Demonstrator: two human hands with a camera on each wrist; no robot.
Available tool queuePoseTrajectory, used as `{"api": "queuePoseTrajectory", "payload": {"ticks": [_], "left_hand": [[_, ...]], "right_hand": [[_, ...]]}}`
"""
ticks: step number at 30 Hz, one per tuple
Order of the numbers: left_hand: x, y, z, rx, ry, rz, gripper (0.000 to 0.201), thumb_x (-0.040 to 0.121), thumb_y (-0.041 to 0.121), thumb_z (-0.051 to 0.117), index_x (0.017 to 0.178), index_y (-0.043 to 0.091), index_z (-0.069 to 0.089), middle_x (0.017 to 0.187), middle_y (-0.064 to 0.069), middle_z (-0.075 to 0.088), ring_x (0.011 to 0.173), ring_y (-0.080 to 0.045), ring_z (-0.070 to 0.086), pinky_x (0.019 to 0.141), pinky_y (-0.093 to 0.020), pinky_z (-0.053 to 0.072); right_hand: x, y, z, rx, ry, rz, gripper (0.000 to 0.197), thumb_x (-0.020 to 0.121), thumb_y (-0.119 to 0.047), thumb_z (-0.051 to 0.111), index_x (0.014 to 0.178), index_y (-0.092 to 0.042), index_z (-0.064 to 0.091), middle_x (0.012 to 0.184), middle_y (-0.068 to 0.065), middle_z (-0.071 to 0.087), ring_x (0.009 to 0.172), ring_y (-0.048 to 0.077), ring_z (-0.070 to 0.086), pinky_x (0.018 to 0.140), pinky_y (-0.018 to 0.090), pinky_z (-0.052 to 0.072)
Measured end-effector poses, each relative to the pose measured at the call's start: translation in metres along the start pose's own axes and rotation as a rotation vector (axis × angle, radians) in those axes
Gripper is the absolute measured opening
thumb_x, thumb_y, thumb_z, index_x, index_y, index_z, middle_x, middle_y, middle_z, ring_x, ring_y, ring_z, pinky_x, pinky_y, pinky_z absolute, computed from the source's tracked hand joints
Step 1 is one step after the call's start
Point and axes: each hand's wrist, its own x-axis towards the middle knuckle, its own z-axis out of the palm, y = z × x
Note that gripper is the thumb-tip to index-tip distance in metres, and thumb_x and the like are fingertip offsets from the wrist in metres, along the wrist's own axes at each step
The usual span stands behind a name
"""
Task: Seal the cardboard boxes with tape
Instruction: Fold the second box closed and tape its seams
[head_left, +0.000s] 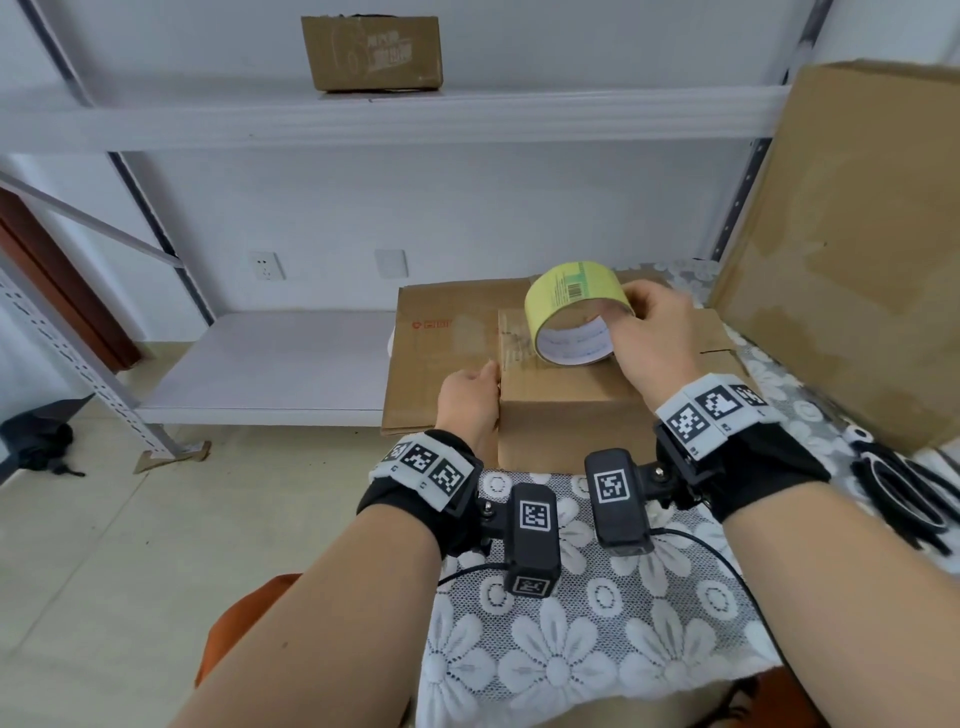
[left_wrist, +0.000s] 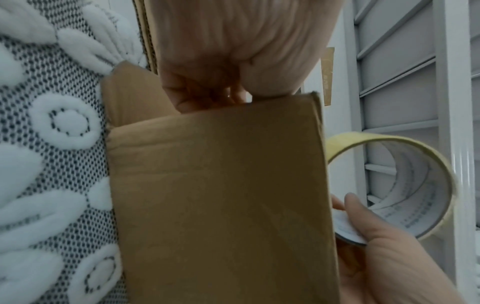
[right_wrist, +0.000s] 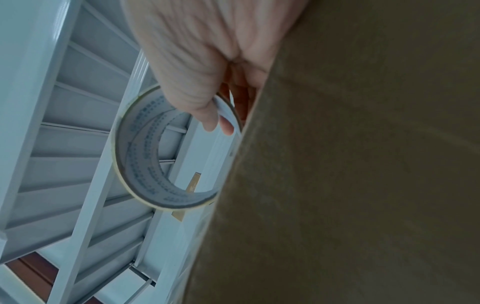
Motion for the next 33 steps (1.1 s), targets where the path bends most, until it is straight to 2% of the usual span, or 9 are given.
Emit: {"api": "queuePoseTrajectory", "payload": {"ticks": [4, 6, 9, 11, 13, 17, 21, 24, 33], "left_hand": [[-0.001, -0.006, -0.003, 0.041, -0.052, -0.111, 0.034, 0.101, 0.033, 0.049, 0.085, 0.005, 0.060, 0.067, -0.005, 0.050, 0.057, -0.019, 0.048, 0.055, -0.031, 0.046], [0.000, -0.019, -0.005, 0.120, -0.083, -0.149, 0.025, 0.100, 0.021, 0.049, 0.078, 0.010, 0.053, 0.071, -0.005, 0.050, 0.058, -0.017, 0.050, 0.055, -0.028, 0.049], [0.000, -0.016, -0.010, 0.102, -0.024, -0.073, 0.020, 0.094, 0.003, 0.046, 0.077, 0.014, 0.044, 0.082, -0.009, 0.050, 0.068, -0.018, 0.051, 0.063, -0.027, 0.052], [-0.006, 0.004, -0.018, -0.004, 0.000, 0.072, 0.016, 0.090, 0.001, 0.047, 0.103, 0.009, 0.049, 0.103, -0.007, 0.053, 0.089, -0.016, 0.053, 0.075, -0.024, 0.050], [-0.013, 0.025, -0.024, 0.006, -0.149, 0.256, 0.064, 0.080, 0.008, 0.057, 0.141, 0.014, 0.035, 0.135, 0.003, 0.041, 0.121, -0.011, 0.040, 0.096, -0.027, 0.038], [-0.009, 0.046, -0.022, 0.479, -0.457, 0.463, 0.119, 0.060, 0.050, 0.082, 0.155, 0.028, 0.014, 0.160, 0.010, 0.010, 0.147, -0.011, 0.012, 0.118, -0.036, 0.018], [-0.004, 0.050, -0.009, 0.789, -0.395, 0.618, 0.127, 0.053, 0.048, 0.091, 0.154, 0.028, 0.016, 0.156, 0.006, 0.016, 0.146, -0.019, 0.012, 0.120, -0.047, 0.019], [-0.005, 0.050, -0.005, 0.775, -0.362, 0.598, 0.119, 0.058, 0.038, 0.092, 0.151, 0.023, 0.021, 0.147, 0.001, 0.024, 0.139, -0.021, 0.023, 0.116, -0.045, 0.029], [-0.003, 0.047, -0.008, 0.787, -0.368, 0.574, 0.116, 0.052, 0.046, 0.089, 0.146, 0.021, 0.028, 0.141, 0.005, 0.024, 0.134, -0.017, 0.029, 0.113, -0.042, 0.034]], "right_hand": [[0.001, 0.000, -0.001, 0.010, 0.008, 0.007, 0.014, 0.087, -0.013, 0.061, 0.081, -0.002, 0.065, 0.070, 0.002, 0.056, 0.066, 0.014, 0.046, 0.057, 0.022, 0.036], [0.001, 0.000, -0.002, 0.005, 0.007, 0.002, 0.014, 0.087, -0.014, 0.062, 0.079, -0.003, 0.065, 0.067, -0.001, 0.054, 0.063, 0.012, 0.045, 0.055, 0.018, 0.035], [0.001, 0.002, -0.001, -0.007, 0.005, -0.008, 0.011, 0.088, -0.015, 0.063, 0.081, -0.006, 0.065, 0.068, -0.003, 0.056, 0.062, 0.008, 0.046, 0.054, 0.013, 0.035], [0.001, 0.003, -0.001, 0.006, 0.010, -0.012, 0.009, 0.087, -0.014, 0.065, 0.081, -0.007, 0.065, 0.070, -0.002, 0.057, 0.064, 0.010, 0.048, 0.056, 0.014, 0.037], [0.001, 0.003, -0.001, 0.021, 0.012, -0.015, 0.009, 0.086, -0.013, 0.066, 0.078, -0.009, 0.064, 0.067, -0.004, 0.055, 0.064, 0.010, 0.048, 0.055, 0.012, 0.037], [0.001, 0.002, -0.002, 0.001, 0.007, -0.020, 0.008, 0.086, -0.012, 0.065, 0.079, -0.008, 0.065, 0.069, -0.002, 0.057, 0.066, 0.012, 0.050, 0.055, 0.013, 0.038], [0.000, 0.001, -0.004, -0.012, -0.006, -0.031, 0.004, 0.086, -0.012, 0.064, 0.083, -0.010, 0.064, 0.074, -0.002, 0.058, 0.072, 0.014, 0.053, 0.059, 0.018, 0.039], [0.001, 0.003, -0.002, -0.070, -0.036, -0.071, 0.007, 0.087, -0.006, 0.061, 0.088, -0.013, 0.059, 0.084, 0.001, 0.059, 0.081, 0.017, 0.054, 0.070, 0.024, 0.039], [0.007, 0.008, -0.005, -0.211, -0.167, -0.123, 0.008, 0.094, -0.003, 0.046, 0.089, -0.010, 0.047, 0.089, 0.010, 0.054, 0.088, 0.028, 0.050, 0.069, 0.032, 0.034]]}}
